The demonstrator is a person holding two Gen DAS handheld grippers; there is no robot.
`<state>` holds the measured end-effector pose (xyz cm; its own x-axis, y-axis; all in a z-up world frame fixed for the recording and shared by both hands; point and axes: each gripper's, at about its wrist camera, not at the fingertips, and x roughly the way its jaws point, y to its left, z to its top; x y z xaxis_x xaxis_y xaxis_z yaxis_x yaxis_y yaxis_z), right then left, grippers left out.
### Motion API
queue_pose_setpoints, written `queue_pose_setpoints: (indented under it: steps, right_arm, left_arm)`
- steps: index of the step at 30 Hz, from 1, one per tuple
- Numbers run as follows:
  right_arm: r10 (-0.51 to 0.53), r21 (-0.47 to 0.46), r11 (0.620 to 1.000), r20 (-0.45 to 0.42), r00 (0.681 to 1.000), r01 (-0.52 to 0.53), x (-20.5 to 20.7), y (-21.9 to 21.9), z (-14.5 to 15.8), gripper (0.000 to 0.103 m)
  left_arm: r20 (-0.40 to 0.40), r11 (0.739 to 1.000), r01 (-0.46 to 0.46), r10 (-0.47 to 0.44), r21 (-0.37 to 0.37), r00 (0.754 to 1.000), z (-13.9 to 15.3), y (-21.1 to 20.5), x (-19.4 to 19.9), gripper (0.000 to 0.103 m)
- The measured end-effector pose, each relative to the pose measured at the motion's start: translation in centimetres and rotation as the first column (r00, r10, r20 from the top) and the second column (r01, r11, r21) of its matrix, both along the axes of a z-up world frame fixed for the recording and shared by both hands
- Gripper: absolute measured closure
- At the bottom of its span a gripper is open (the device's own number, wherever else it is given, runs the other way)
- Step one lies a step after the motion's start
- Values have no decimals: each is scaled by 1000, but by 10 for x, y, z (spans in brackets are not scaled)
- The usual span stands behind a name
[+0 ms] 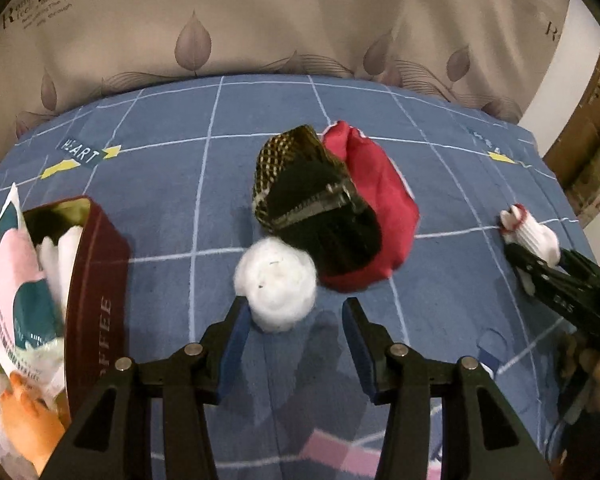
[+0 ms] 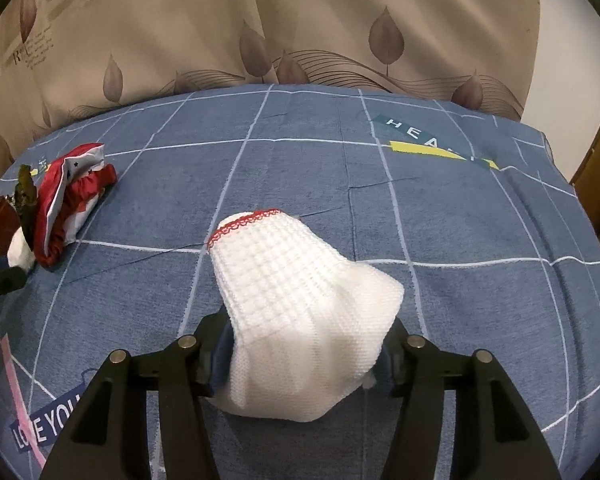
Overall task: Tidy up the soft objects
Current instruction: 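Grasp the white fluffy ball with the left tool, then carry the white fluffy ball over the tin with the left tool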
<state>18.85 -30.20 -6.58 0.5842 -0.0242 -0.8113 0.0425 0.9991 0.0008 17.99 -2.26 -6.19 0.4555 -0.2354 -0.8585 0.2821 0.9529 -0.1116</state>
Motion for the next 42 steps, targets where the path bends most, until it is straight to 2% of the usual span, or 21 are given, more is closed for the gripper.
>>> queue_pose_setpoints:
  steps: [4, 5, 6, 9, 12, 19, 28, 36, 42]
  right_arm:
    - [-1, 4, 1000, 0, 1000, 1, 0, -1, 0, 48]
    - [-1, 3, 1000, 0, 1000, 1, 0, -1, 0, 48]
    - [-1, 3, 1000, 0, 1000, 1, 0, -1, 0, 48]
    - [-1, 3, 1000, 0, 1000, 1, 0, -1, 0, 48]
    - [-1, 4, 1000, 0, 1000, 1, 0, -1, 0, 48]
    - [-1, 3, 1000, 1, 1000, 1, 0, -1, 0, 48]
    - [-1, 3, 1000, 1, 1000, 1, 0, -1, 0, 48]
    - [0, 3, 1000, 1, 1000, 0, 0, -1, -1, 48]
    - [-1, 2, 1000, 1, 1000, 1, 0, -1, -1, 48]
  left_arm:
    - [16, 1000, -9, 10, -21, 1000, 1, 3, 4, 55]
    - [18, 999, -8, 8, -32, 1000, 2, 5, 4, 62]
    - [24, 999, -11, 12, -38, 1000, 3, 7, 4, 79]
    - [11, 999, -14, 14, -48, 1000, 2, 9, 4, 84]
    - [30, 999, -14, 15, -30, 999, 3, 10, -1, 87]
    - [45, 1000, -11, 12, -7, 999, 7, 9, -11, 87]
    - [40, 1000, -19, 19, -11, 999, 16, 10, -28, 88]
    - [18, 994, -51, 53, -98, 998, 27, 24, -47, 88]
    - [22, 992, -49, 52, -120, 998, 39, 31, -59, 88]
